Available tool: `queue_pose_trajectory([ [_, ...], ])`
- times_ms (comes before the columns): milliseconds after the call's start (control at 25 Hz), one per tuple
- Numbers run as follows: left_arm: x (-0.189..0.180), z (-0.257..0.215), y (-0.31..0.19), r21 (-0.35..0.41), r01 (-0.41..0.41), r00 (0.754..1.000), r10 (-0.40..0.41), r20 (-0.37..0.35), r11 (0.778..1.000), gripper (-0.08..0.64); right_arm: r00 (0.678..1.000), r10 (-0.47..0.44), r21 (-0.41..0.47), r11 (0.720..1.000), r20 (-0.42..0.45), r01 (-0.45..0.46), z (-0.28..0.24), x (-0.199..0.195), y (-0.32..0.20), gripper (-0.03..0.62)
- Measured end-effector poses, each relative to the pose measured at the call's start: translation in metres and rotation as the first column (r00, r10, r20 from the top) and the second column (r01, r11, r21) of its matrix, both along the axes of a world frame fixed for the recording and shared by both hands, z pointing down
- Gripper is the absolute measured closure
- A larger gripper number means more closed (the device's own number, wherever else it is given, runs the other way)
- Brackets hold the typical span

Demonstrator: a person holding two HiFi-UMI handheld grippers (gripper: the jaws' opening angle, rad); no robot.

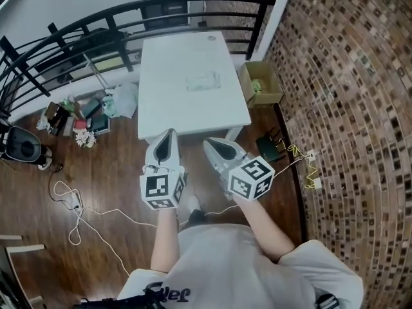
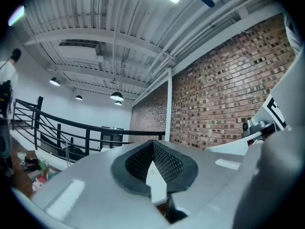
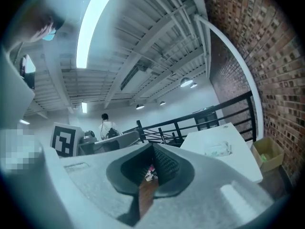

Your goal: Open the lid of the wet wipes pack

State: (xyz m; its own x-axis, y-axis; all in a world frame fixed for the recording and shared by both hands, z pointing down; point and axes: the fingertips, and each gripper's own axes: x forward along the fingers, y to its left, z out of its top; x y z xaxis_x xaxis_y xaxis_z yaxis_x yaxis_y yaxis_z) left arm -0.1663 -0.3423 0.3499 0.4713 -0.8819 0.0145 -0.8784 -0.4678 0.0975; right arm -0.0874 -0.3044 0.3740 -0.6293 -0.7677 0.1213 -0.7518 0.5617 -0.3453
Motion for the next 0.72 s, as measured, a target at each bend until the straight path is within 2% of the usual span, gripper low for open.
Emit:
queue_pose_trajectory([
  [120,-0.013,-0.01,-0.054,0.012,-0.016,1.0,0.016,0.011,1.0,0.543,0.999,0.039,-0.003,0.999,-0.011,-0.039,0.0,-0.004,-0.054,0.6],
  [200,-0.019,-0.011,-0.09,-0.004,-0.026,0.999,0.026,-0.019,1.0,0.543,0.998,0.059,-0.029,0.998,-0.014,-0.059,0.005,-0.004,-0.087,0.6],
  [360,-0.003,0.007,-0.14,-0.046,-0.062,0.998,0.062,-0.006,0.997,0.543,0.994,0.101,-0.072,0.992,-0.031,-0.103,0.026,0.019,-0.135,0.6],
  [440,0.007,0.02,-0.169,-0.063,-0.063,0.998,0.063,-0.002,0.996,0.543,0.993,0.113,-0.06,0.991,-0.046,-0.116,0.033,0.034,-0.166,0.6],
  [560,0.023,0.041,-0.218,-0.094,-0.056,0.998,0.058,0.015,0.994,0.543,0.984,0.117,0.002,0.993,-0.132,-0.118,0.04,0.053,-0.221,0.6],
  [720,0.052,0.08,-0.279,-0.189,-0.061,0.994,0.077,0.079,0.98,0.543,0.955,0.094,0.069,0.995,-0.281,-0.078,0.052,0.071,-0.287,0.6],
])
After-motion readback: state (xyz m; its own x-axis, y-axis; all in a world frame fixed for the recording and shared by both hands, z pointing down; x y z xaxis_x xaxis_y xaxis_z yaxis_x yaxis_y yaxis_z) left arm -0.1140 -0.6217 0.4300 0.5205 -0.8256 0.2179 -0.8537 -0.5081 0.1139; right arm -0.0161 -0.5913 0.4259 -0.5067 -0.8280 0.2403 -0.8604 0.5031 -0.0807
